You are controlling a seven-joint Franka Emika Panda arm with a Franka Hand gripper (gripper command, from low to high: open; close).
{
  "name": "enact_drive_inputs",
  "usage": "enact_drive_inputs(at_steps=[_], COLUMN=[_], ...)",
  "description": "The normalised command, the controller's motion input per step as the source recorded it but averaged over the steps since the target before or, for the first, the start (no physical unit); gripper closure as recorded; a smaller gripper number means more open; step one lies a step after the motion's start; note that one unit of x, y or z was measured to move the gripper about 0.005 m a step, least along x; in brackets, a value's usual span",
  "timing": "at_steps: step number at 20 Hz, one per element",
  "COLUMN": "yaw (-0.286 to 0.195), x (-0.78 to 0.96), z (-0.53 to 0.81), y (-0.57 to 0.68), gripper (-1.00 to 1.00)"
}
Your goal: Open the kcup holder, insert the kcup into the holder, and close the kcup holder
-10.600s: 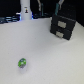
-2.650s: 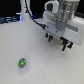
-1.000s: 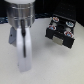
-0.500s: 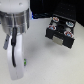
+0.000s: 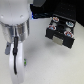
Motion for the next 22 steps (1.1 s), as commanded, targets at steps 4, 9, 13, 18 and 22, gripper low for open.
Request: enact_drive_inputs(at_steps=[4, 9, 13, 18, 22], yaw=[-0.091, -0.091, -0.095, -0.089, -0.072], x=[0.1, 0.11, 0.17, 0.13, 0.08], z=[-0.13, -0.12, -0.09, -0.04, -0.01], y=[-0.1, -0.12, -0.13, -0.12, -0.1], gripper=[-1.0, -1.0, -1.0, -1.0, 1.0])
